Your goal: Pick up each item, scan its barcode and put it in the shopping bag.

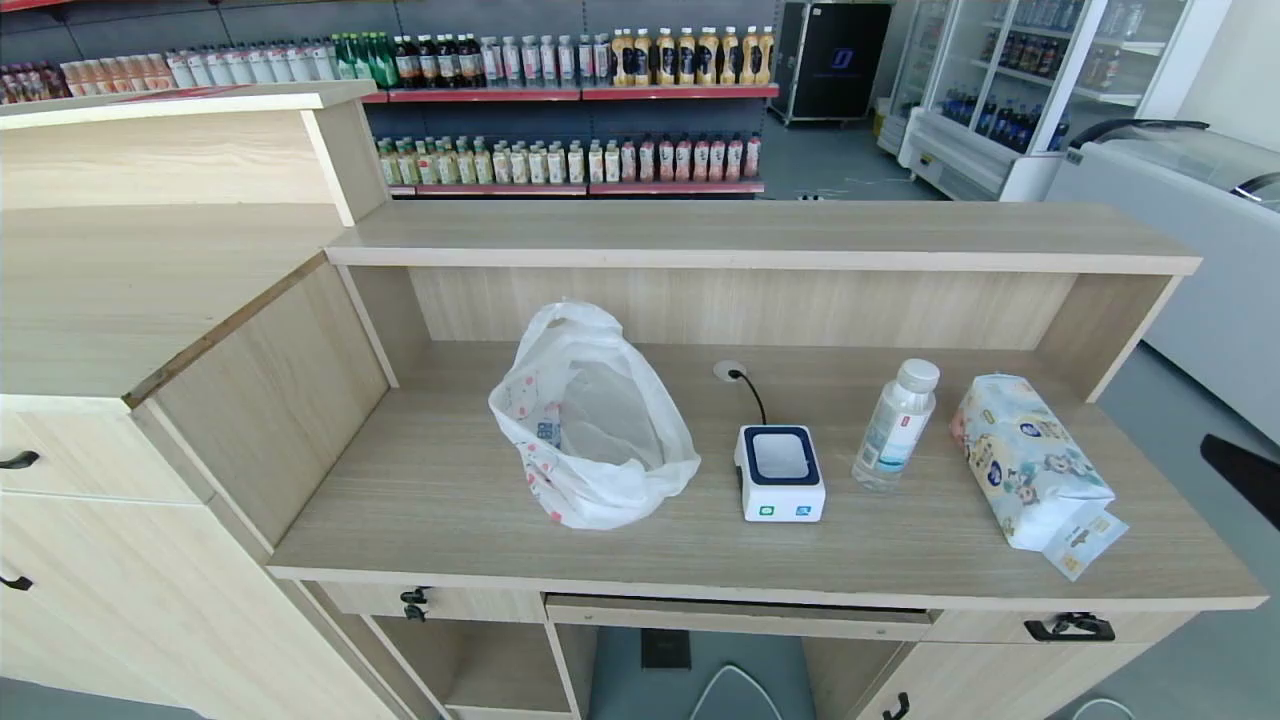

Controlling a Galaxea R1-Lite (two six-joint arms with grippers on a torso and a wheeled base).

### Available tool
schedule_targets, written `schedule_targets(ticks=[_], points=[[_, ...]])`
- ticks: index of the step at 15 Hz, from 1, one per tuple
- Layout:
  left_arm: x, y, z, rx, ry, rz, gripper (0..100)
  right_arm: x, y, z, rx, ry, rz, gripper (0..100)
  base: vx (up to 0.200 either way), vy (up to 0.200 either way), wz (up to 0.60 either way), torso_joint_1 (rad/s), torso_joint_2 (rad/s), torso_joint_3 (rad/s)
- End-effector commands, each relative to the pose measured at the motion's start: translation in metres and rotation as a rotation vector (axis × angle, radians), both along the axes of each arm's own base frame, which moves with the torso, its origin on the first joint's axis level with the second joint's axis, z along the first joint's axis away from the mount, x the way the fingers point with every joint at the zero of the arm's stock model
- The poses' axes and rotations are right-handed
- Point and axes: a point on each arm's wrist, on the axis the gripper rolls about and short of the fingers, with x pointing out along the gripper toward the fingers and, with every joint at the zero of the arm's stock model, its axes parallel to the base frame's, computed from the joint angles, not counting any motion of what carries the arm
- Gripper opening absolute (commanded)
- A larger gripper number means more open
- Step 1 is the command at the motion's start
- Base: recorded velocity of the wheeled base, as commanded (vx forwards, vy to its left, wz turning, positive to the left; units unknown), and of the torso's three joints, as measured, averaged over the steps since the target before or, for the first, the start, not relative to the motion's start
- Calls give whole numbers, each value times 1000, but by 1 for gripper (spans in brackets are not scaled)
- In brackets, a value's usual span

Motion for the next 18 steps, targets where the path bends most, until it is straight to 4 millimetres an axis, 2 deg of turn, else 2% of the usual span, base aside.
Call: schedule_targets(ticks=[1, 3, 4, 8, 10, 12, 14, 18], points=[[0, 0, 0, 0, 0, 1, 100, 71, -2, -9, -1, 90, -33, 100, 0, 0, 0, 0, 0, 0], [0, 0, 0, 0, 0, 1, 100, 96, -2, -15, 1, 89, -18, 100, 0, 0, 0, 0, 0, 0], [0, 0, 0, 0, 0, 1, 100, 110, -4, -28, -9, 134, -14, 100, 0, 0, 0, 0, 0, 0], [0, 0, 0, 0, 0, 1, 100, 132, -4, -53, -48, 227, 4, 100, 0, 0, 0, 0, 0, 0], [0, 0, 0, 0, 0, 1, 100, 140, -6, -58, -58, 220, -7, 100, 0, 0, 0, 0, 0, 0], [0, 0, 0, 0, 0, 1, 100, 144, -7, -62, -58, 234, -11, 100, 0, 0, 0, 0, 0, 0], [0, 0, 0, 0, 0, 1, 100, 149, -9, -78, -52, 295, -16, 100, 0, 0, 0, 0, 0, 0], [0, 0, 0, 0, 0, 1, 100, 181, -10, -108, -41, 269, 30, 100, 0, 0, 0, 0, 0, 0]])
